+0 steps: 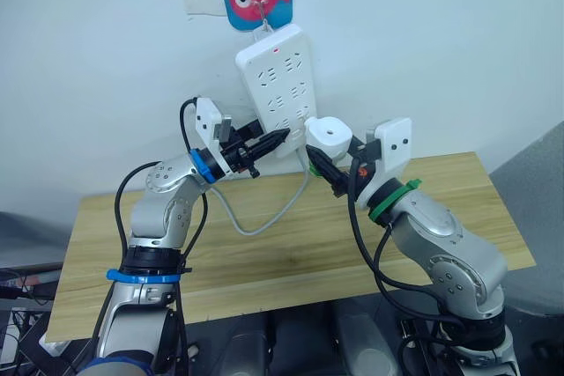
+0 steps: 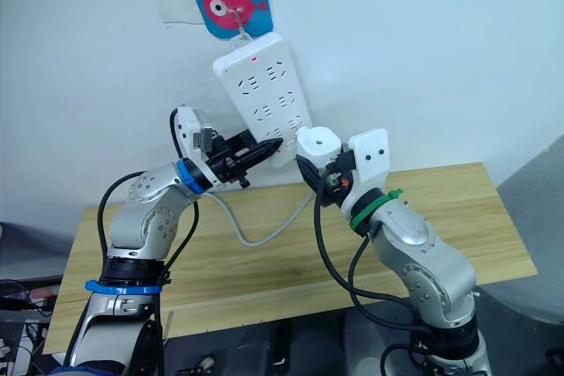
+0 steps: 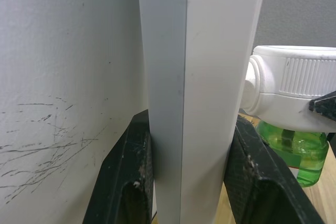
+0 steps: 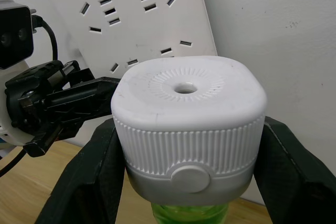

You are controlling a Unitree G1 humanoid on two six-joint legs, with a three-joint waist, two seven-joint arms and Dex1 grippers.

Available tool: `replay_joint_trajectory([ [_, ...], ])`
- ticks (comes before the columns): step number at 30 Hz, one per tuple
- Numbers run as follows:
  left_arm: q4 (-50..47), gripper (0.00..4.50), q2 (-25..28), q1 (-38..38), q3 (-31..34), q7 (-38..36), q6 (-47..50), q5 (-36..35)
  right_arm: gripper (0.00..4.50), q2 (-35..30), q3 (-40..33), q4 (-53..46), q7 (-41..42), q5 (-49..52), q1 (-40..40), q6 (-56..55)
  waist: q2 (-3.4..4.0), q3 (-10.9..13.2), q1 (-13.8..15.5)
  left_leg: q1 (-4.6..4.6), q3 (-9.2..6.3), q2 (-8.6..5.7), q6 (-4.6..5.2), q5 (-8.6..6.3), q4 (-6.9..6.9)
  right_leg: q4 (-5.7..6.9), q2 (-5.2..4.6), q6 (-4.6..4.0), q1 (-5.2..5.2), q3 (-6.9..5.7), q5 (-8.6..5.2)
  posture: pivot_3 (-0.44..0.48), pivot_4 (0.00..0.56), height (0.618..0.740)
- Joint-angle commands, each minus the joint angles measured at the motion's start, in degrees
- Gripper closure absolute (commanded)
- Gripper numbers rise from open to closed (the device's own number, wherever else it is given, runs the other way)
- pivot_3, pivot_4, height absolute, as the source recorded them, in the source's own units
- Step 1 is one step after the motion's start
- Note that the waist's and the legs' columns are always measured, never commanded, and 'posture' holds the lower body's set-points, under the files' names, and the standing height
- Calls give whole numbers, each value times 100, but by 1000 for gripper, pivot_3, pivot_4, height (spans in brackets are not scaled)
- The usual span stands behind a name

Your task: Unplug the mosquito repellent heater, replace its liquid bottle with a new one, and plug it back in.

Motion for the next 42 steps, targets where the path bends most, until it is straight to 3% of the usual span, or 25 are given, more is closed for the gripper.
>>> replay_joint_trajectory([
  [1, -193, 3156, 10, -54, -49, -98, -69, -14, 1550, 144, -1, -215, 105, 61, -165, -149, 0, 0, -2, 0, 0, 0, 0, 0, 0, 0, 0, 0, 0, 0, 0, -246, 279, 740],
  [16, -223, 3156, 9, -33, -56, -146, -67, 12, 1550, 247, 29, -289, 203, -22, -167, -182, 0, 0, -7, 0, 0, 1, 0, 0, -1, 0, 0, 0, -2, 1, 0, -245, 274, 740],
  [42, -408, 3156, -50, 11, -140, -473, 102, -180, 1550, 672, 179, 515, 189, -578, -711, -160, 1, -1, -106, 0, 2, 2, -3, 1, -2, 4, 0, -2, -6, 2, 1, -255, 258, 740],
])
